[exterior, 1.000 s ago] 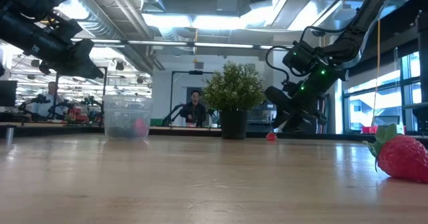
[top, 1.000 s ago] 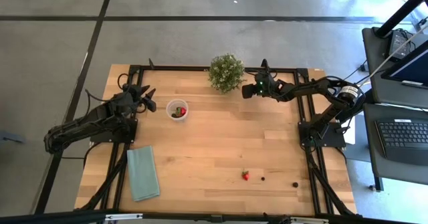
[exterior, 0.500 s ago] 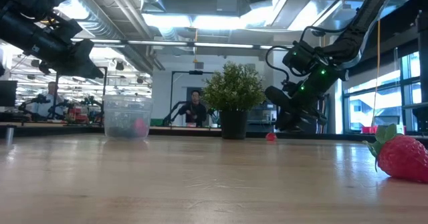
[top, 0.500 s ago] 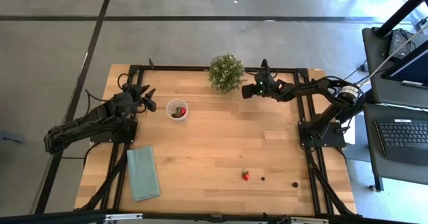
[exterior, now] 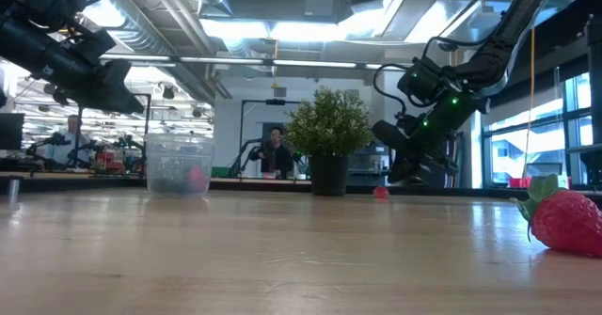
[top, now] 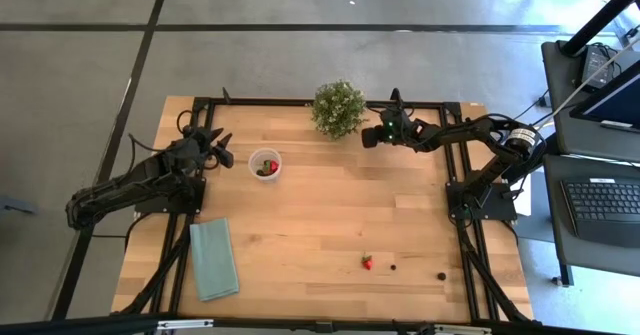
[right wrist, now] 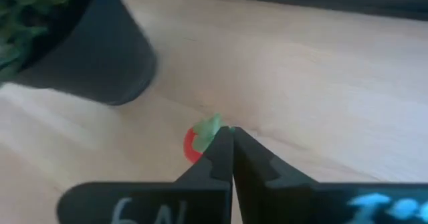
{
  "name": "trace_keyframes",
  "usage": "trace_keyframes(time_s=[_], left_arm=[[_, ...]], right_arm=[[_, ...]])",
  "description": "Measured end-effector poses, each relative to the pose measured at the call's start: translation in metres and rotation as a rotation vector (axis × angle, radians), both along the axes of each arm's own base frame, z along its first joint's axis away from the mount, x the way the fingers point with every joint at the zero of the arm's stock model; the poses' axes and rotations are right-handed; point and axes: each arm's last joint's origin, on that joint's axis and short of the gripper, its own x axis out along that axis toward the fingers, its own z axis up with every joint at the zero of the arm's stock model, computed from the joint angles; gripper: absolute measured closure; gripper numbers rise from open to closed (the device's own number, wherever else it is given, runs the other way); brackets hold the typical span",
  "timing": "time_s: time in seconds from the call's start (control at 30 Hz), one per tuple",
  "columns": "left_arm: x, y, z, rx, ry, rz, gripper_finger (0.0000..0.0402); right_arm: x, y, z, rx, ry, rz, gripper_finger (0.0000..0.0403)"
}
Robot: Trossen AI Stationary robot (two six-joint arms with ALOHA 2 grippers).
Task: Pick and placing Produce into tupperware
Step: Put the red strawberry into the transparent container
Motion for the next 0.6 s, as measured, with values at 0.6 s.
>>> trace_keyframes(time_s=[0.6], left_arm=[[0.0, 0.0, 0.0, -0.004, -0.008, 0.002, 0.0257]], right_arm=[[0.052, 0.069, 0.07, 0.028, -0.304, 0.409, 0.0402]])
